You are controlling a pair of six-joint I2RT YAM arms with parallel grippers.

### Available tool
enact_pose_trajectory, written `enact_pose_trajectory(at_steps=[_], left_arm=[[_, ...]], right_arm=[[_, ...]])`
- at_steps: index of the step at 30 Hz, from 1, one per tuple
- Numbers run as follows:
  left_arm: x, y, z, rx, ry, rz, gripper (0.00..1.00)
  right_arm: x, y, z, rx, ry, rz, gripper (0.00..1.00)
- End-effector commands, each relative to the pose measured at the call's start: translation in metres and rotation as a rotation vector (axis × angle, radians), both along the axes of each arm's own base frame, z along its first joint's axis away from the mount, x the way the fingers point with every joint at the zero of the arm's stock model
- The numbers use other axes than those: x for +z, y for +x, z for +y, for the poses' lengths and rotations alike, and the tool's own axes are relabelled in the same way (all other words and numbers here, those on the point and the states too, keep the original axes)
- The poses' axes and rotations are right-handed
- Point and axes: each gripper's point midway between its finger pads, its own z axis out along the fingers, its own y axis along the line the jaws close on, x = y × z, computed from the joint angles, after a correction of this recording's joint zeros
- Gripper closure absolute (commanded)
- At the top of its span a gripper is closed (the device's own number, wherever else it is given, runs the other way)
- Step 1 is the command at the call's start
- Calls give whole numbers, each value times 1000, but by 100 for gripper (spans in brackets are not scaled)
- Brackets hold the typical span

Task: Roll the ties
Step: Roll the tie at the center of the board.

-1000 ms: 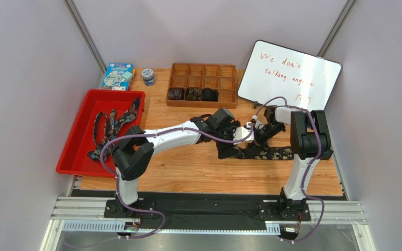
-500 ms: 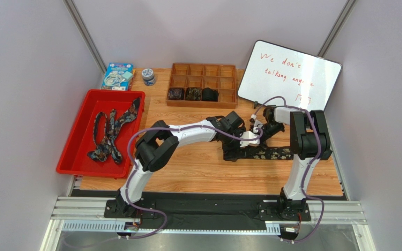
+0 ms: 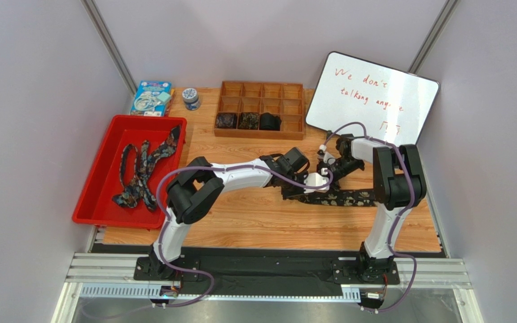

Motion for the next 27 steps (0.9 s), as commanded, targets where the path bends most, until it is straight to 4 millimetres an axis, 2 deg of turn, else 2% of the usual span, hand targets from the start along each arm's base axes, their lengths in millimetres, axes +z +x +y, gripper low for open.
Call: enact_pose_trajectory(at_steps=[1,7,8,10,12,13,14,17,22,27], left_arm=[[-9,-2,25,93,72,-10,99],[-10,1,29,168,61,-14,100],[-11,1,29,179,59,-17,97],[-11,-1,30,177,63,-4,87],[-10,-6,30,161,59,14,73],[-4,-7,29,153,42,12,63],[-3,-10,28,138,26,19,48],[8,-12,21,116,-12,23,37],[15,-6,6,104,-36,23,31],[13,-2,-3,88,-38,20,28]], right_arm=[[32,10,14,-1,81,-72,100],[10,9,15,24,43,-56,100],[4,9,14,24,29,-47,100],[-5,13,13,19,19,-44,100],[-11,16,12,19,8,-51,100],[-12,16,12,17,8,-46,100],[-13,17,13,17,8,-45,100],[-11,18,14,11,16,-46,100],[-6,20,15,7,26,-56,100],[-1,21,17,5,43,-60,100]])
